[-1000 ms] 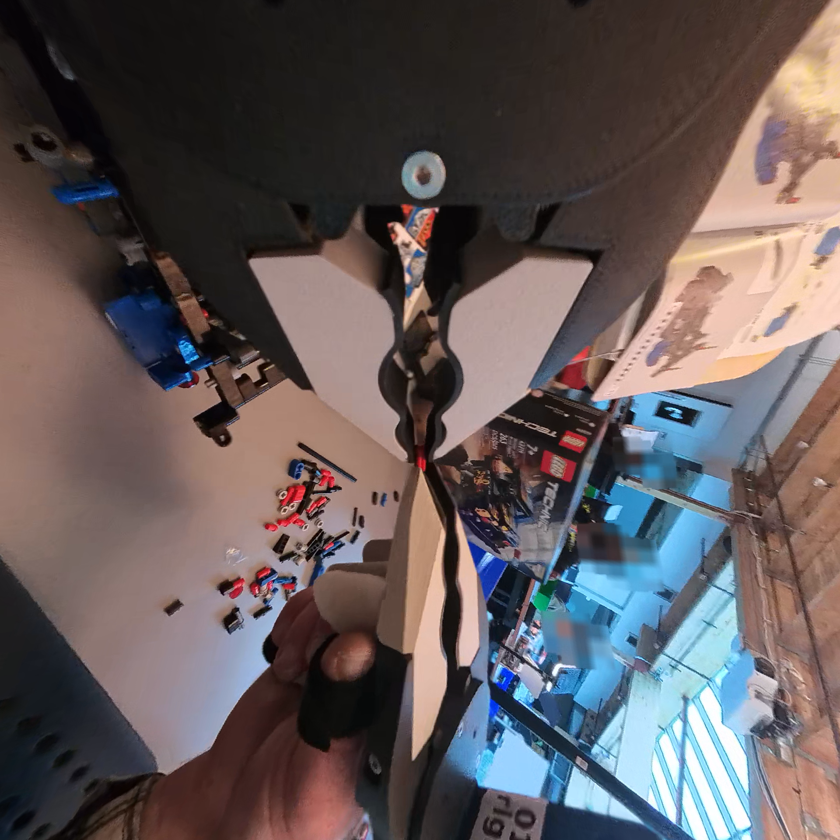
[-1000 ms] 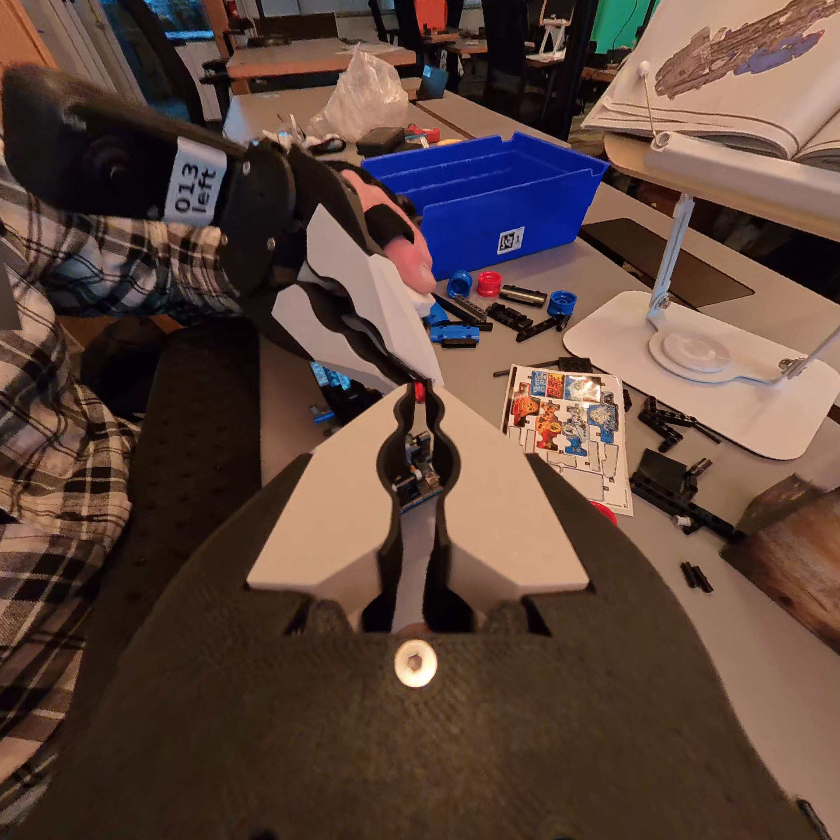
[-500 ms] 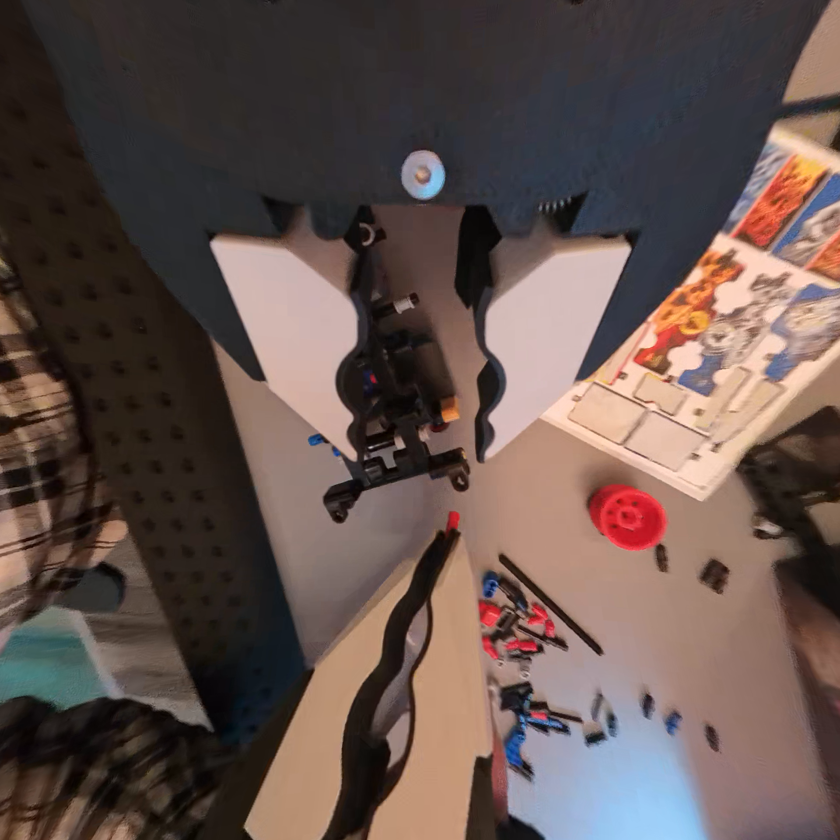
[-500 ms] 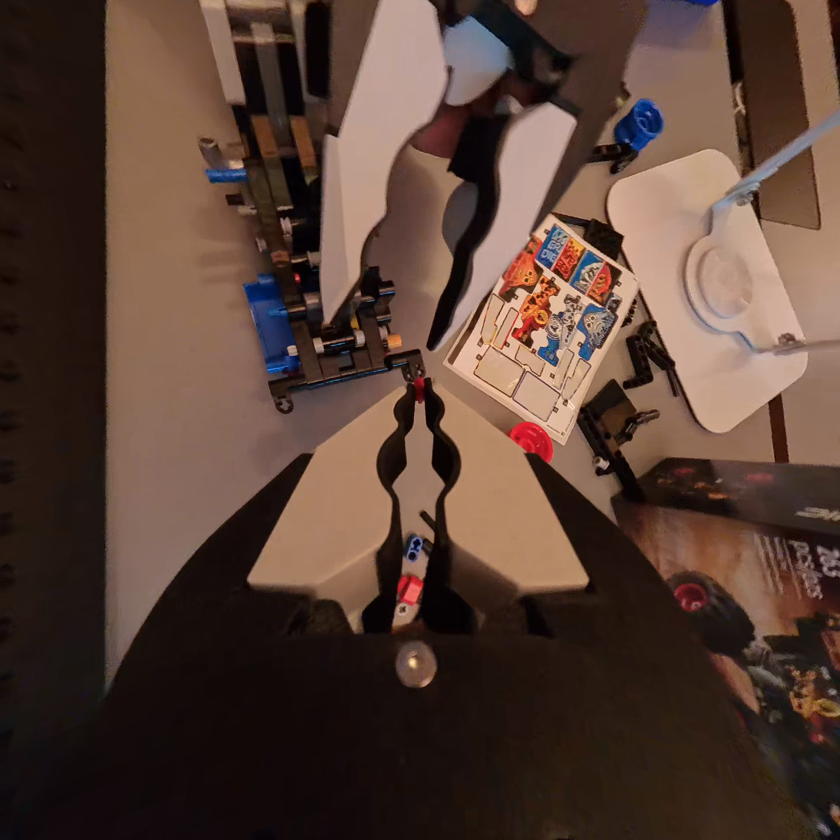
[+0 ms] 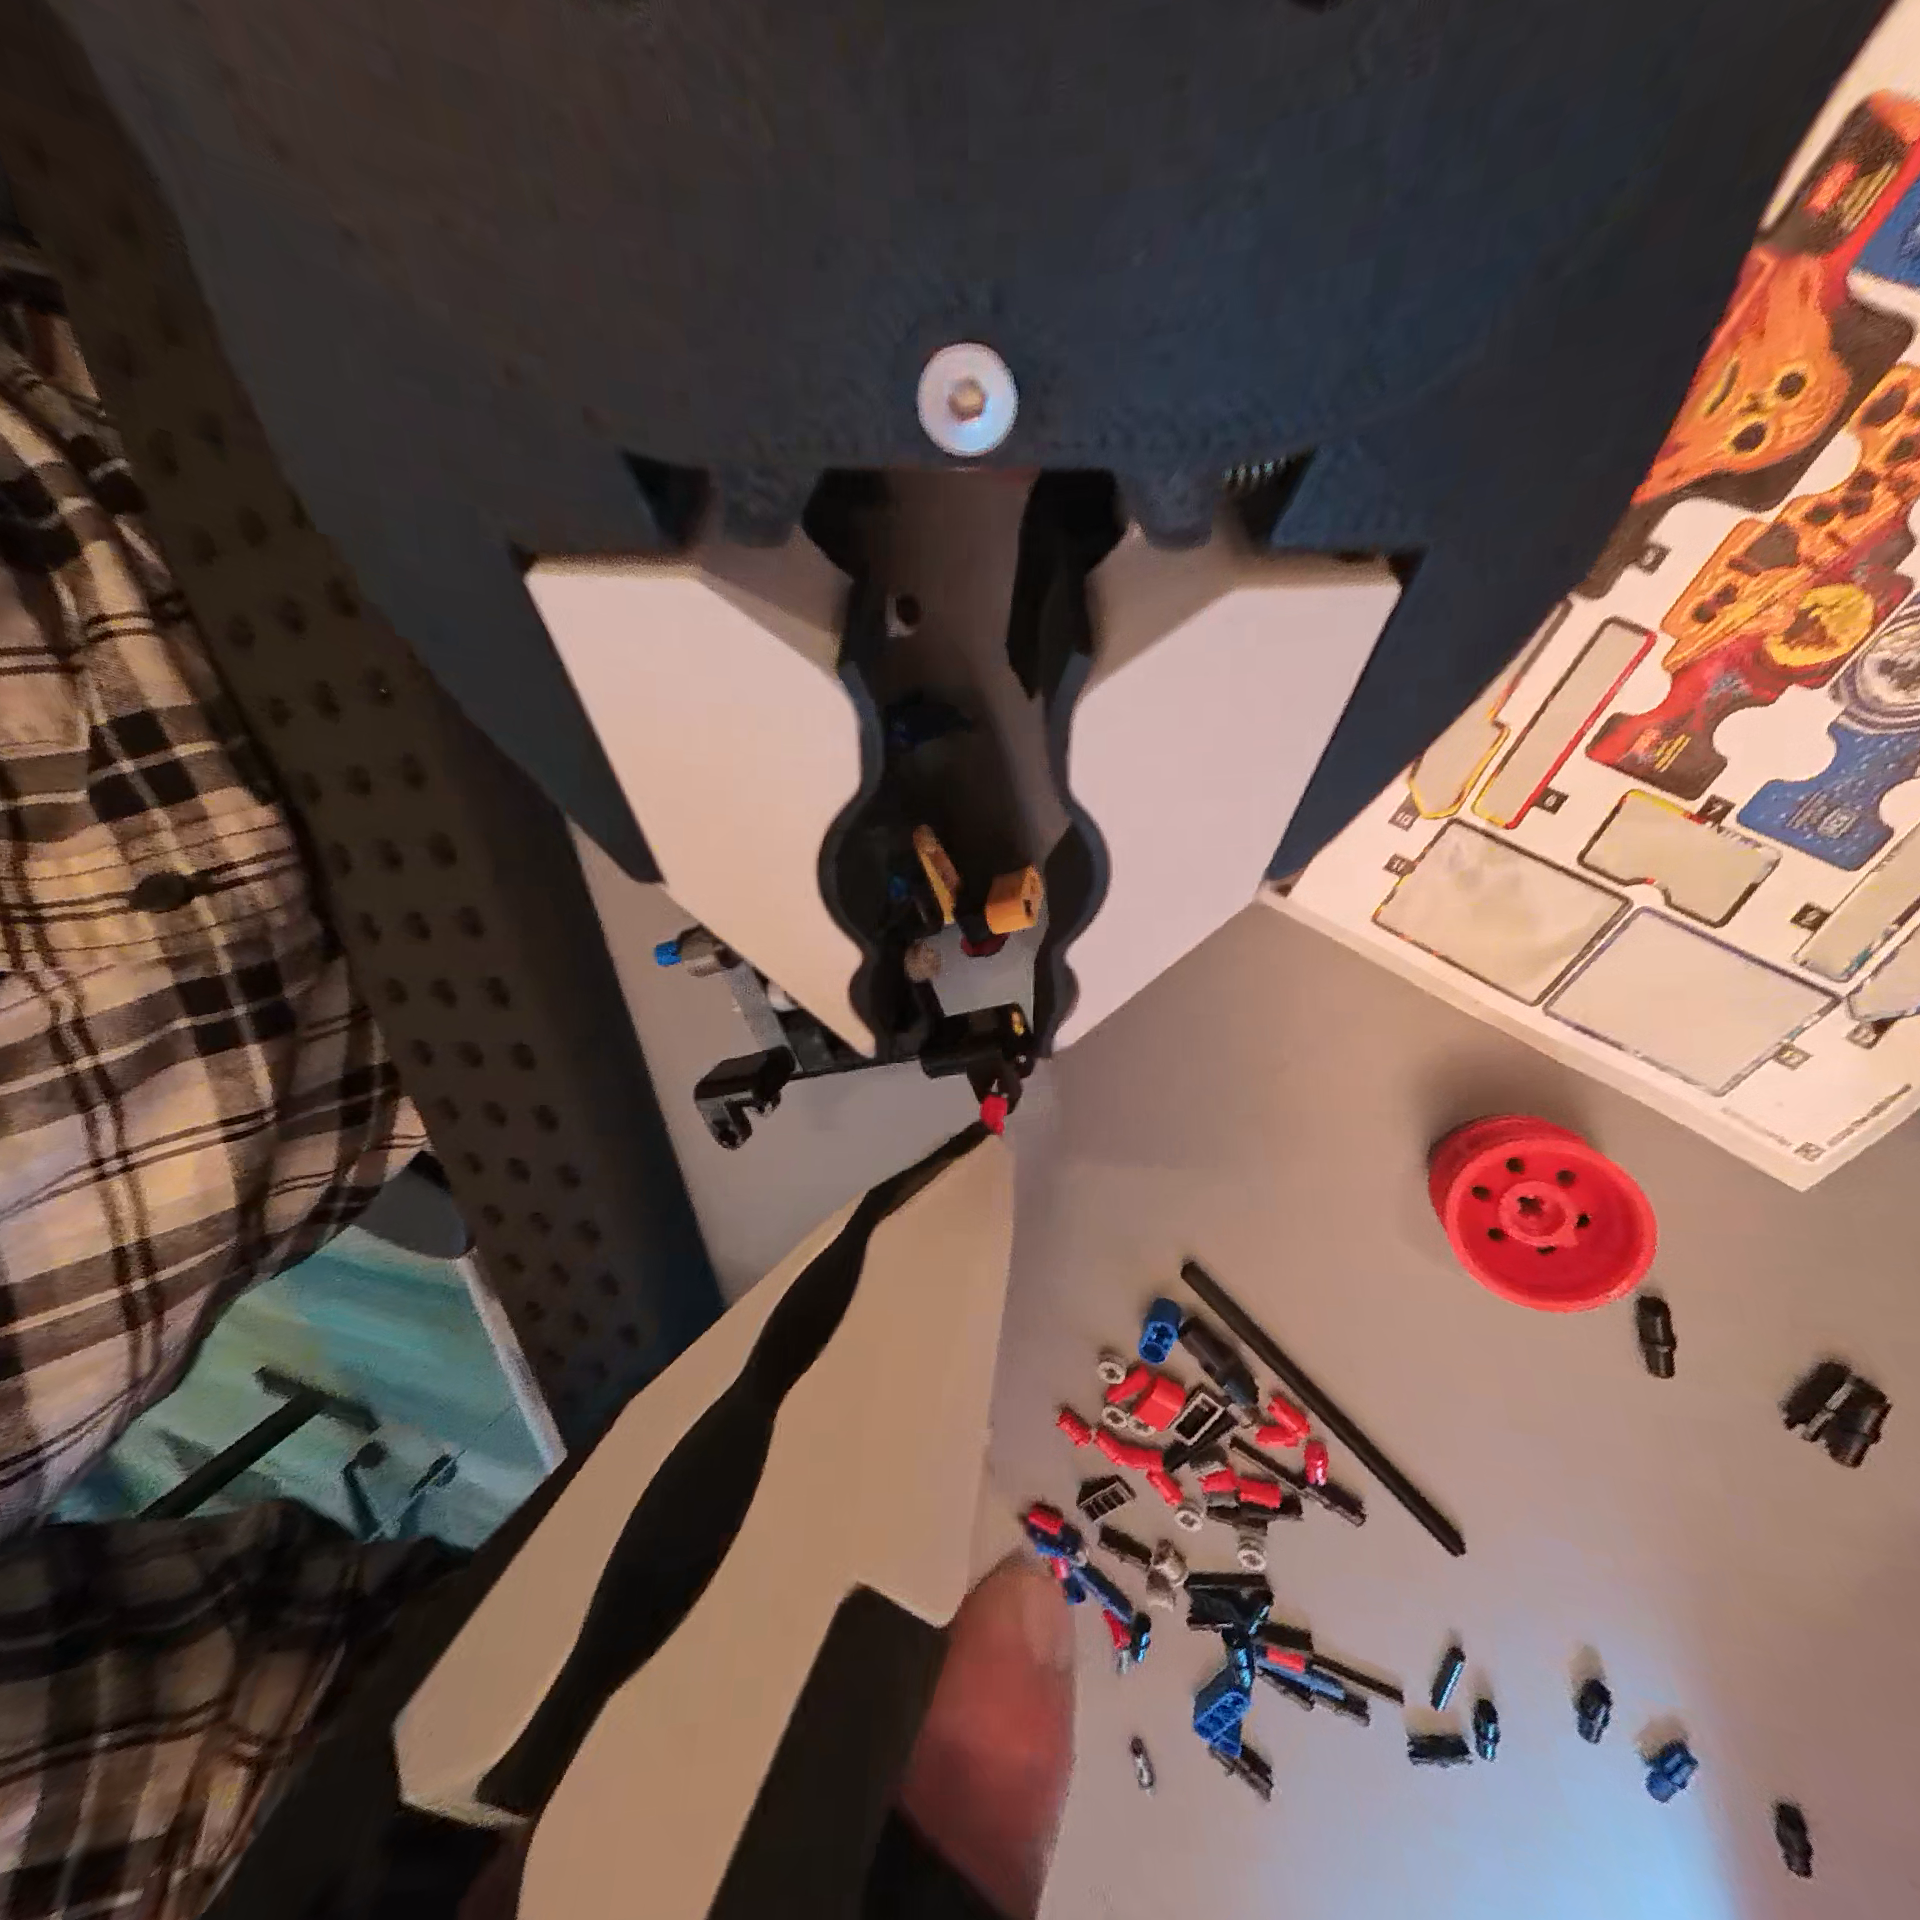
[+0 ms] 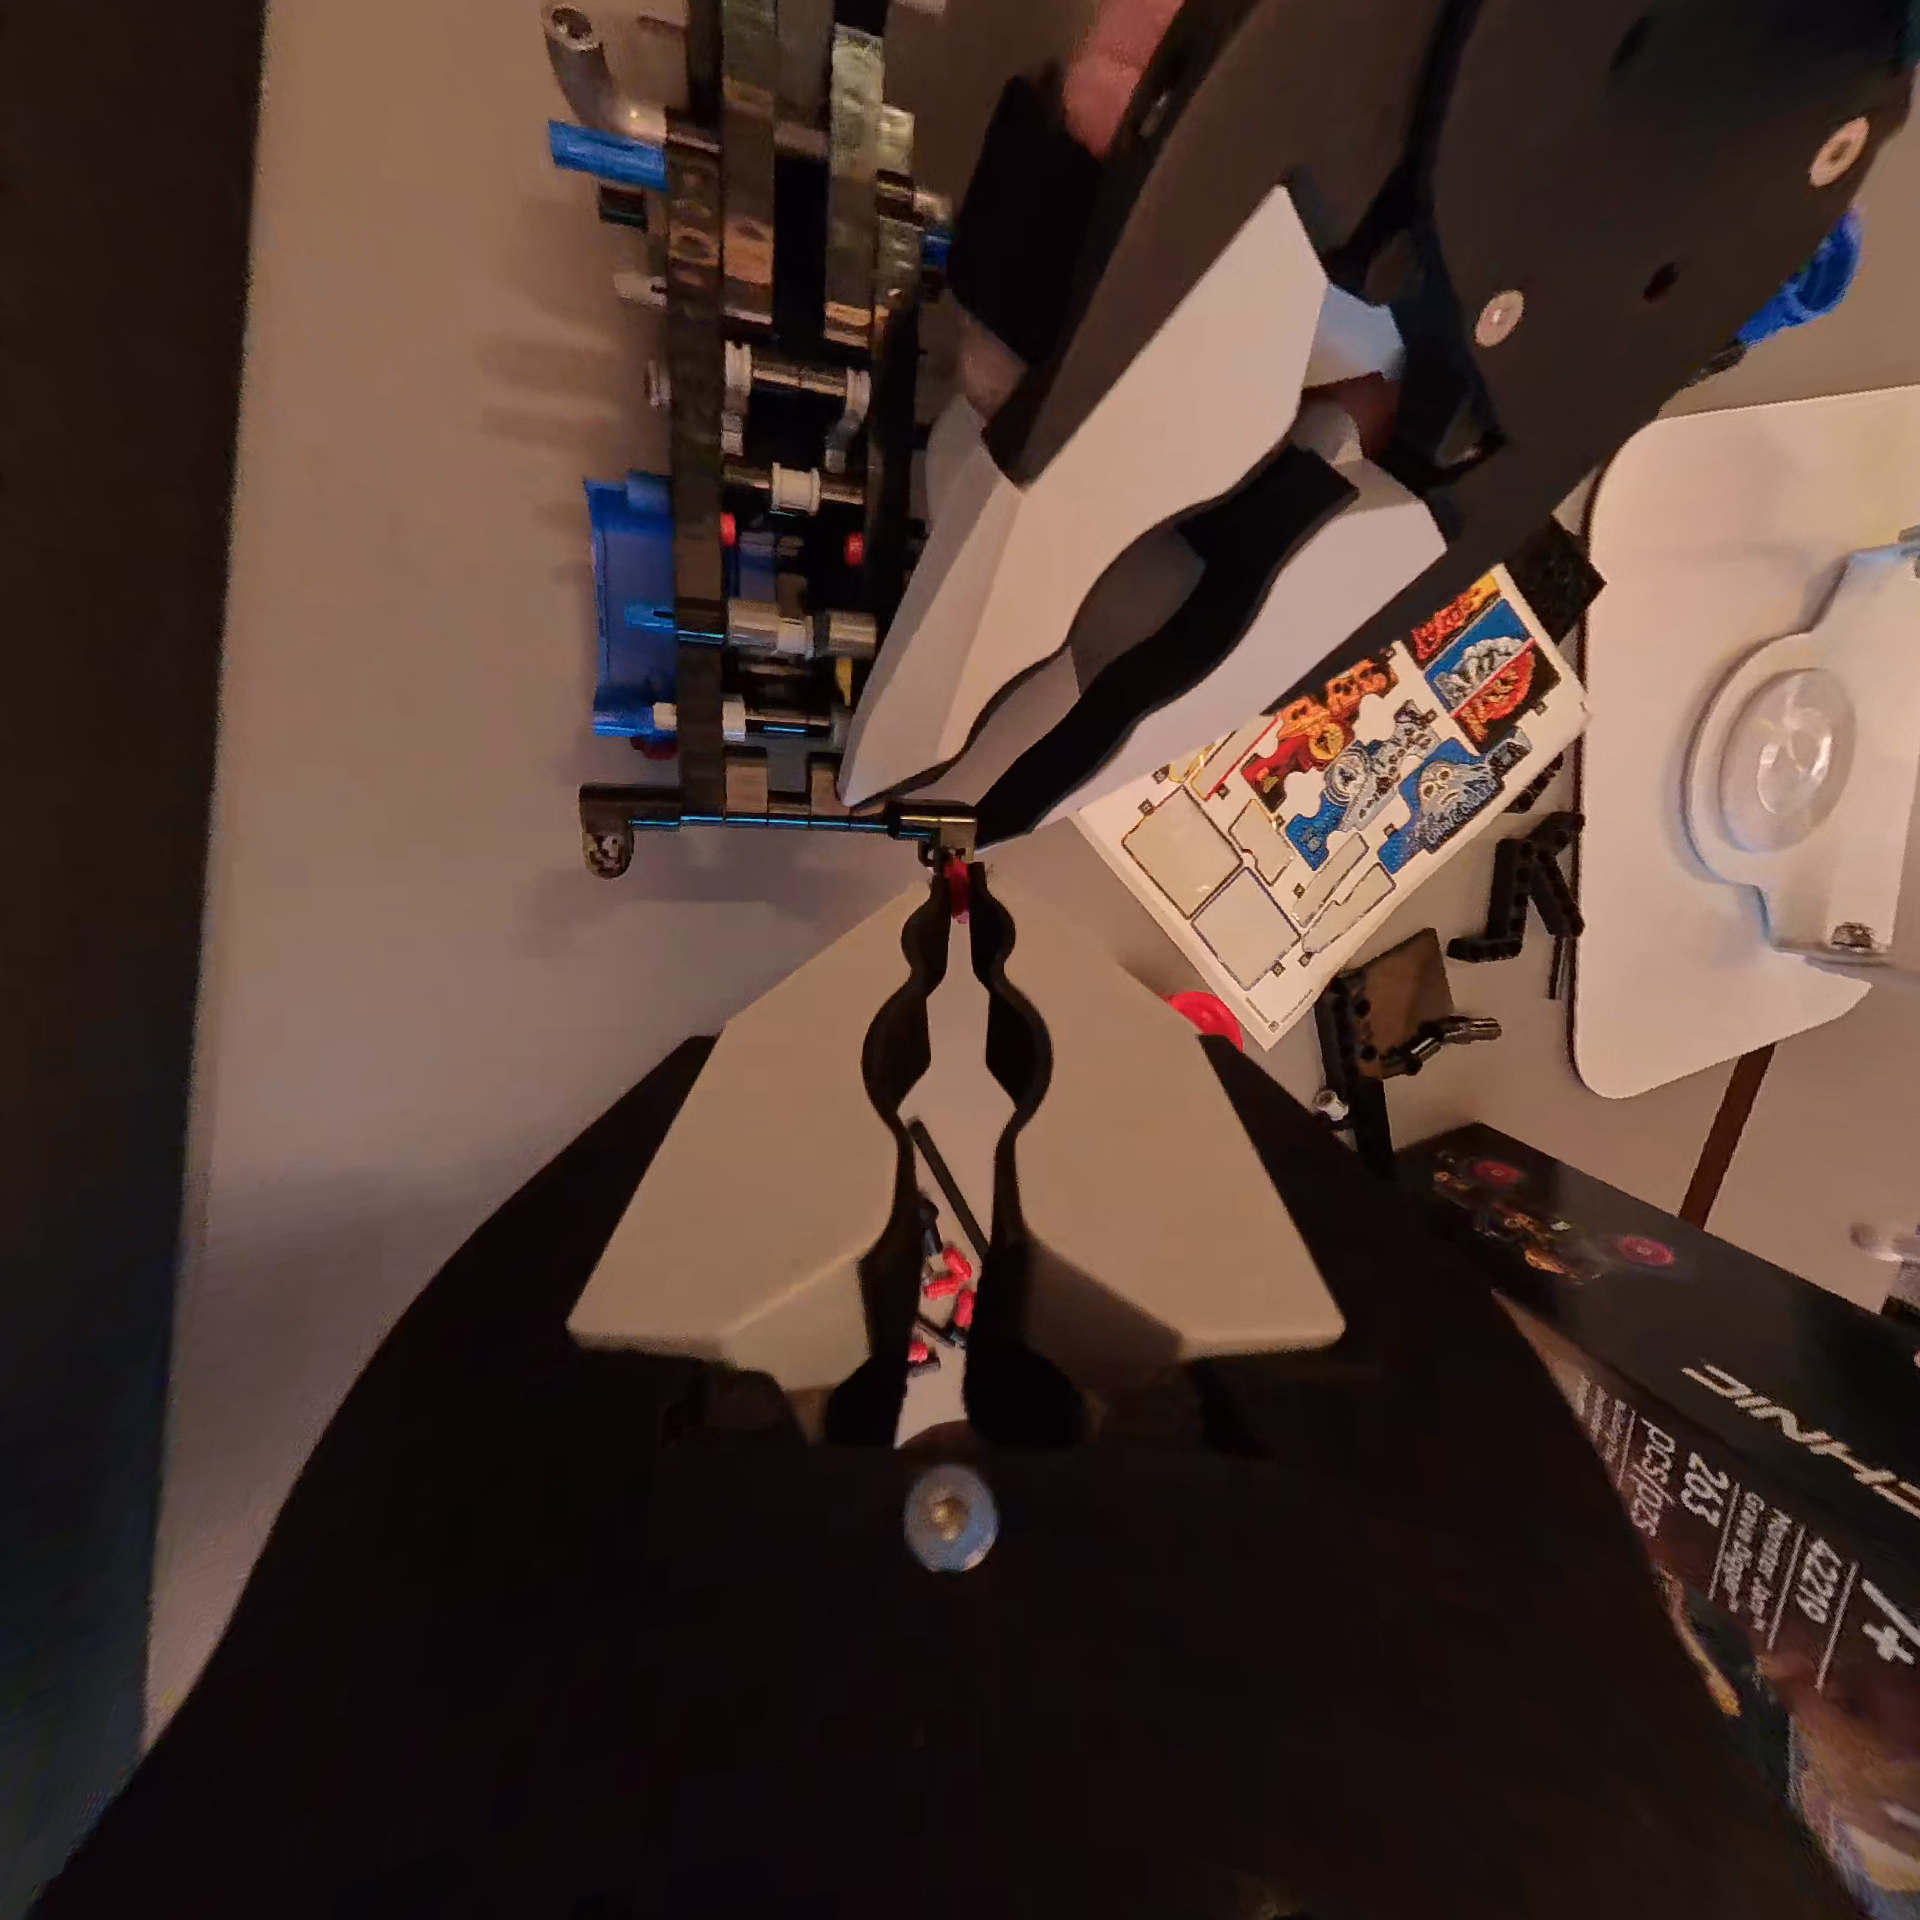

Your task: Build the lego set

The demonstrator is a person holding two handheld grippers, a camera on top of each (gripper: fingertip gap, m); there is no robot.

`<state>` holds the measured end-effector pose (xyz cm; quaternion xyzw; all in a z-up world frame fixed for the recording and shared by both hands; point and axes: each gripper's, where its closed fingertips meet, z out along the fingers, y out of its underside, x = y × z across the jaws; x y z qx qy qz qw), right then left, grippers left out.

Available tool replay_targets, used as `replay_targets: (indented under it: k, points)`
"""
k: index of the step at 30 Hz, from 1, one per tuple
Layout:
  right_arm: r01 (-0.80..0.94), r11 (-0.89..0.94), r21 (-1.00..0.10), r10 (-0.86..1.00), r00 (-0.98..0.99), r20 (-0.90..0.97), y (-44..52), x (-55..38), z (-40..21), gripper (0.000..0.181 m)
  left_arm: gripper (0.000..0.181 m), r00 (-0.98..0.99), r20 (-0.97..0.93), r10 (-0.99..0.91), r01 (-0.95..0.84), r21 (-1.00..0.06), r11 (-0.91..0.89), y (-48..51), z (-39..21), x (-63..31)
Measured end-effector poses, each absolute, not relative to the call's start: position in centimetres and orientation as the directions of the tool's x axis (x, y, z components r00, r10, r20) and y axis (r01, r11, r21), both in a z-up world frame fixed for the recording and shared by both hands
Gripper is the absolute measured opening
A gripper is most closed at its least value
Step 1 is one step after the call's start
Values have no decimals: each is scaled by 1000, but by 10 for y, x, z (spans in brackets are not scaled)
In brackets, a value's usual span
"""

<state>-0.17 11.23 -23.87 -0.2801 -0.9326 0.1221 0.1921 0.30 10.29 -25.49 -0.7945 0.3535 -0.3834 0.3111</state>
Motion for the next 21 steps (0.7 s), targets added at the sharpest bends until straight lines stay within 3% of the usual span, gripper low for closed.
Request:
replay_targets:
  k: [15,21]
  points:
    - [404,898,-174,436,-869,234,110,5,-241,1,18,425,396,-814,-283,-796,-535,106,-254,7]
    - [417,886,-203,451,-876,170,109,5,-242,0,17,420,363,-832,-298,-810,-505,105,-254,8]
